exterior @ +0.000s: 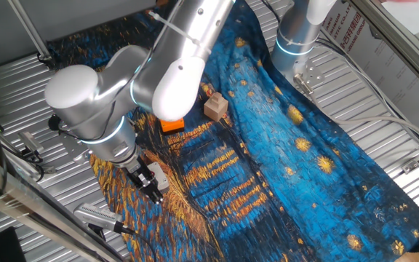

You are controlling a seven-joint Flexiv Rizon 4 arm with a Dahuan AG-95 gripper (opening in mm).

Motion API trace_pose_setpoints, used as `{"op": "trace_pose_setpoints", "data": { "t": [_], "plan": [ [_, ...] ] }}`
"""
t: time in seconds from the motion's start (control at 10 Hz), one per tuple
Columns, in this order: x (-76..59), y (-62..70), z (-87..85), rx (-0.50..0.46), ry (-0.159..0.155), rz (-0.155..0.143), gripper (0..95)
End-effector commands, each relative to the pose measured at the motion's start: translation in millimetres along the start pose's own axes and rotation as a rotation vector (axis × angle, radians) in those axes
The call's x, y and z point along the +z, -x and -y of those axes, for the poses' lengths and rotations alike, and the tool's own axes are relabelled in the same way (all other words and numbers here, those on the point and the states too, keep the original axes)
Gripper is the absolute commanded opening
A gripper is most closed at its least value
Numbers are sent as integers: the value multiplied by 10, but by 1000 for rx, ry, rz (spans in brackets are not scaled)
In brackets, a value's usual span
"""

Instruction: Press three buttons from left to right in sequence

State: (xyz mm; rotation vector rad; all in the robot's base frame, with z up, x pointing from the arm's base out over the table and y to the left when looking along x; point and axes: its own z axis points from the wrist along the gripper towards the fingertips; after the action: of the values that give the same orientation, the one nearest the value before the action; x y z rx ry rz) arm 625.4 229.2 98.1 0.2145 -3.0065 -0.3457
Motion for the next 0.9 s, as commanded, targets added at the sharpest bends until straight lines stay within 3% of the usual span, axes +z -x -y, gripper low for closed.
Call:
{"op": "trace_pose_setpoints", "data": {
  "t": [0.1,0.9],
  "plan": [
    [-2,-22,5,3,0,3,950],
    [-9,-27,-4,11,0,1,950]
  ]
}}
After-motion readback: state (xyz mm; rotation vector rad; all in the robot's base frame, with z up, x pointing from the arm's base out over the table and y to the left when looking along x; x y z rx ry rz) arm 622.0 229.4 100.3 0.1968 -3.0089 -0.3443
